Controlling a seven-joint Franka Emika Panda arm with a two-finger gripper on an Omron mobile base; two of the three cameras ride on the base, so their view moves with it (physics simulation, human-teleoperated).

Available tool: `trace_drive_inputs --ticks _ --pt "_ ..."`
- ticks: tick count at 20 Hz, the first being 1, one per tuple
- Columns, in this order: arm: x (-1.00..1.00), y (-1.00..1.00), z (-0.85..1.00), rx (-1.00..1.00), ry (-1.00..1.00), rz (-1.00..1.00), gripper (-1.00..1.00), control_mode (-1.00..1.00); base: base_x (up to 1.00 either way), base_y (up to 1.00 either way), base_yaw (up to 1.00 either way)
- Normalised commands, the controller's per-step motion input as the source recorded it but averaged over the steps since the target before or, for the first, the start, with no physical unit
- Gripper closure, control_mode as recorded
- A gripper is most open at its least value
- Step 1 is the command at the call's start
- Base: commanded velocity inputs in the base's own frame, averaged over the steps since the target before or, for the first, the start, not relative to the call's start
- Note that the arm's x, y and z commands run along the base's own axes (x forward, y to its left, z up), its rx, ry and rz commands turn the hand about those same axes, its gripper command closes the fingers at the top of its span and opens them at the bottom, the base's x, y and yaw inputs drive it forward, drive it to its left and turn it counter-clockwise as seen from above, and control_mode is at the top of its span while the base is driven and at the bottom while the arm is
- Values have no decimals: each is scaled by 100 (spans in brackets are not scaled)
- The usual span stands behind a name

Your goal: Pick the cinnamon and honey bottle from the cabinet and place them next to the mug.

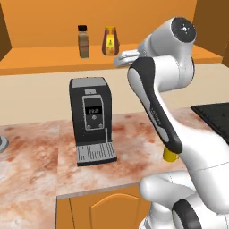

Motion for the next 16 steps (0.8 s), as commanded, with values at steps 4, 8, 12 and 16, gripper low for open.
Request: trace_drive_inputs --ticks 4,8,12,16 --pt "42 -56 17 21 -3 0 -100 -100 0 0 0" --pt "19 -38 24 20 -3 0 -100 -100 0 0 0" --pt "25 -7 39 8 0 0 -100 -100 0 0 0" --pt "4 31 1 -1 3 0 -100 -100 0 0 0"
